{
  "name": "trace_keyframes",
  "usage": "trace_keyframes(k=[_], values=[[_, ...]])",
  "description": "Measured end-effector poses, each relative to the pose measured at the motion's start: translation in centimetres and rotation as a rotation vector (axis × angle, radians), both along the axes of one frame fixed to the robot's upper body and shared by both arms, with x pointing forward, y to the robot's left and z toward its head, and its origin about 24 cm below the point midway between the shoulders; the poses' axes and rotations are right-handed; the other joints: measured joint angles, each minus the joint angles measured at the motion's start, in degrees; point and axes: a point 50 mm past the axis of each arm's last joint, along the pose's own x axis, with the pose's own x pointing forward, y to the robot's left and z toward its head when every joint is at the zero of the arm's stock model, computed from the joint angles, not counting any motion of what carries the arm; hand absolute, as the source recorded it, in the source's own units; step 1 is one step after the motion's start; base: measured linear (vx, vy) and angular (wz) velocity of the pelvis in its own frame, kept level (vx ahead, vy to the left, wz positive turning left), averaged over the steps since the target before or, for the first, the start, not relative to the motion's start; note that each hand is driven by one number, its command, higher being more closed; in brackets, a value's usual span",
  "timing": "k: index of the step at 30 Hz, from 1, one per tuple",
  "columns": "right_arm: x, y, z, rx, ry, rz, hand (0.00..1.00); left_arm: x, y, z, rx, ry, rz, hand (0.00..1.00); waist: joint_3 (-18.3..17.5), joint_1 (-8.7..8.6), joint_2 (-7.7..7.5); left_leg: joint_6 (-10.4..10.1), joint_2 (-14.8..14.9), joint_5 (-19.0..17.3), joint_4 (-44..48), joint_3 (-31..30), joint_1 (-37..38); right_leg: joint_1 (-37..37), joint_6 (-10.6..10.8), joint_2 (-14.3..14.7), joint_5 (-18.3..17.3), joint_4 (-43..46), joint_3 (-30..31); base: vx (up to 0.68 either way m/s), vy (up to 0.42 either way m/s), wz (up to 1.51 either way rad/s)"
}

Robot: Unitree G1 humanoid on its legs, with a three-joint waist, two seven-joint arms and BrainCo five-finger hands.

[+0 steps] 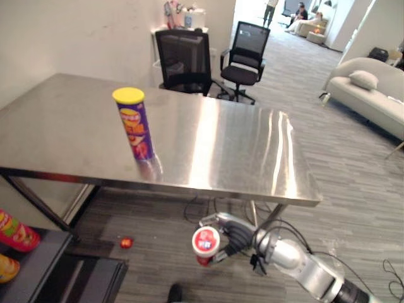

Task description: Put the gum and the chips on the shelf.

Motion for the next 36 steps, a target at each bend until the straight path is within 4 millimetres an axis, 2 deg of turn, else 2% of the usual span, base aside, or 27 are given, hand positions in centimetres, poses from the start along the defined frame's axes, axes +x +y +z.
trace_keyframes(k=[8, 12, 14, 17, 18, 19, 20, 21, 22, 23, 24, 25, 26, 27, 28, 29, 30, 31, 32, 33, 34, 36], values=[[-0.4, -0.3, 0.6, 0.018, -0.02, -0.002, 1.0, 0.0, -0.2, -0.1, -0.006, 0.004, -0.019, 0.0, 0.2, 0.29, 0.7, 0.0, -0.1, 0.0, 0.0, -0.4, 0.5, 0.9, 0.2, 0.0, 0.1, 0.0, 0.1, 0.01, -0.006, 0.02], [-0.5, -0.8, 0.4, -0.01, -0.022, 0.001, 1.0, 0.0, -0.8, -0.2, -0.02, 0.001, -0.014, 0.0, 0.9, 1.59, 2.2, 0.0, 0.0, 0.0, 0.0, -1.3, 0.9, 1.8, -0.3, 0.2, -0.2, 0.5, -0.4, -0.02, -0.026, 0.08], [-0.3, -0.9, 0.5, -0.034, -0.034, 0.013, 1.0, 0.1, -1.4, -0.3, -0.036, -0.004, -0.001, 0.0, 2.5, 3.01, 3.52, 0.0, 0.4, 0.0, 0.1, -1.5, 0.9, 1.8, -0.4, 0.5, -0.4, 1.4, -0.9, -0.04, -0.027, 0.11], [0.5, -0.3, 1.7, -0.033, -0.102, 0.042, 1.0, 0.4, -1.9, -0.3, -0.049, -0.03, 0.042, 0.0, 6.3, 3.57, 4.99, 0.0, 1.2, 0.0, 0.1, -0.9, 0.0, 1.7, -0.7, 1.2, -0.6, 2.2, -2.7, -0.11, -0.051, 0.38], [1.0, -0.2, 2.2, -0.033, -0.132, 0.042, 1.0, 0.4, -2.2, -0.4, -0.056, -0.033, 0.051, 0.0, 7.9, 3.63, 5.73, 0.3, 2.3, -0.7, 0.1, 1.7, -1.1, 1.6, -0.8, 2.1, -0.6, 2.4, -3.9, -0.13, -0.064, 0.76], [1.5, -0.3, 2.3, -0.034, -0.143, 0.022, 1.0, 0.6, -2.0, -0.3, -0.051, -0.04, 0.056, 0.0, 9.1, 3.7, 4.97, 1.8, 3.4, -2.8, 0.5, 7.6, -1.6, 1.5, -2.6, 1.3, -0.7, 2.1, -4.5, -0.12, -0.034, 0.85], [1.6, -0.4, 2.2, -0.035, -0.144, 0.011, 1.0, 0.8, -1.7, -0.3, -0.043, -0.049, 0.06, 0.0, 9.8, 3.84, 4.11, 3.1, 3.7, -3.2, 0.8, 11.4, -1.8, 1.1, -4.6, 0.3, -0.5, 2.2, -6.1, -0.11, 0.014, 1.05], [1.8, -0.7, 2.1, -0.033, -0.137, -0.015, 1.0, 1.2, -1.5, -0.2, -0.04, -0.057, 0.074, 0.0, 10.8, 3.71, 3.76, 6.0, 4.2, -3.2, 8.8, 15.6, -5.3, 0.5, -5.3, -2.0, -0.6, 2.8, -9.3, -0.07, 0.051, 0.91], [1.9, -0.7, 1.9, -0.035, -0.131, -0.023, 1.0, 1.3, -1.5, -0.2, -0.041, -0.06, 0.084, 0.0, 11.4, 3.64, 3.37, 6.8, 4.2, -3.4, 14.7, 16.5, -6.6, 0.3, -5.3, -3.3, -0.6, 3.2, -10.3, -0.04, 0.031, 0.97], [1.8, -1.0, 1.3, -0.043, -0.108, -0.036, 1.0, 0.7, -1.8, -0.3, -0.05, -0.047, 0.098, 0.0, 11.5, 3.4, 3.91, 7.3, 5.4, -6.2, 26.1, 17.6, -7.8, 0.5, -4.5, -4.6, -0.1, 4.0, -12.0, 0.02, 0.042, 0.86], [1.5, -1.6, 0.6, -0.041, -0.071, -0.069, 1.0, -0.1, -2.6, -0.5, -0.071, -0.032, 0.104, 0.0, 11.1, 3.0, 5.4, 6.6, 8.9, -13.3, 34.9, 18.4, -8.3, 0.9, -4.3, -4.9, 0.1, 4.9, -14.6, 0.02, 0.13, 0.78], [1.3, -2.0, 0.2, -0.04, -0.051, -0.091, 1.0, -0.3, -3.1, -0.6, -0.081, -0.027, 0.108, 0.0, 10.5, 3.05, 7.02, 6.9, 10.9, -15.6, 38.1, 19.0, -8.2, 0.9, -4.3, -4.9, 0.1, 5.6, -15.7, 0.01, 0.238, 0.83], [1.0, -2.7, -0.3, -0.039, -0.02, -0.13, 1.0, -0.8, -3.8, -0.7, -0.098, -0.014, 0.122, 0.0, 9.9, 3.11, 9.4, 6.7, 13.6, -17.9, 41.0, 20.2, -8.5, 0.7, -4.2, -5.4, 0.0, 7.7, -18.2, -0.02, 0.223, 0.92], [0.8, -3.5, -1.0, -0.05, 0.011, -0.164, 1.0, -0.9, -4.4, -0.7, -0.111, -0.018, 0.095, 0.0, 9.6, 2.95, 10.94, 5.3, 9.4, -18.8, 33.8, 20.2, -8.1, -0.7, -2.1, -4.9, -3.3, 10.2, -18.8, -0.03, 0.148, 1.24], [0.5, -3.7, -1.4, -0.055, 0.031, -0.173, 1.0, -0.7, -3.9, -0.6, -0.096, -0.032, 0.082, 0.0, 8.9, 1.56, 9.74, 1.2, 5.6, -17.0, 22.3, 17.2, -5.7, -2.0, -2.0, -3.8, -5.0, 10.0, -17.2, -0.01, -0.017, 2.31], [0.2, -3.8, -2.2, -0.034, 0.082, -0.206, 1.0, 0.4, -1.4, -0.1, -0.039, -0.059, 0.07, 0.0, 8.4, -1.11, 3.5, 9.1, 3.0, -15.9, 26.0, 23.4, -5.7, -2.0, -5.2, -4.6, -3.3, 5.1, -17.0, 0.0, -0.079, 2.35], [0.0, -4.9, -2.4, -0.052, 0.09, -0.239, 1.0, -0.5, -1.4, -0.1, -0.042, -0.045, 0.071, 0.0, 8.2, -0.37, 6.14, 7.8, 9.5, -18.9, 37.2, 26.6, -3.8, 1.0, -4.2, -4.1, -0.3, 2.8, -20.6, 0.02, -0.047, 2.12], [-0.2, -5.6, -2.5, -0.065, 0.097, -0.259, 1.0, -1.3, -1.8, -0.2, -0.052, -0.026, 0.079, 0.0, 7.8, -0.27, 7.85, 6.4, 12.3, -18.7, 38.0, 26.9, -1.6, 1.7, -4.1, -3.7, -0.2, 3.0, -22.2, 0.01, 0.16, 1.46], [-0.5, -6.7, -3.1, -0.08, 0.126, -0.314, 1.0, -2.4, -3.3, -0.5, -0.085, 0.013, 0.081, 0.0, 6.1, -1.72, 11.53, 3.1, 15.5, -17.5, 35.2, 26.7, 0.9, 2.2, -3.6, -4.1, -0.5, 4.1, -25.0, -0.02, 0.361, 1.52], [-0.5, -7.6, -3.4, -0.089, 0.142, -0.367, 1.0, -2.8, -4.1, -0.7, -0.096, 0.037, 0.057, 0.0, 5.9, -2.4, 12.2, 2.4, 12.4, -17.6, 32.0, 28.7, 2.1, 2.1, -3.2, -7.0, -0.2, 6.8, -27.2, -0.04, 0.385, 1.54], [-0.6, -7.6, -3.3, -0.083, 0.145, -0.367, 1.0, -3.2, -4.0, -0.6, -0.093, 0.049, 0.055, 0.0, 5.6, -2.65, 12.03, 2.7, 11.0, -17.3, 30.3, 28.8, 2.3, 2.2, -3.1, -8.4, -0.3, 7.3, -27.4, -0.06, 0.367, 1.16], [-1.3, -7.1, -3.2, -0.038, 0.153, -0.363, 1.0, -4.9, -3.6, -0.4, -0.081, 0.078, 0.057, 0.0, 4.7, -3.43, 10.48, 2.5, 6.3, -17.2, 21.6, 28.4, 4.0, 3.1, -2.5, -10.7, 0.0, 4.8, -28.3, -0.03, 0.355, 0.96]])
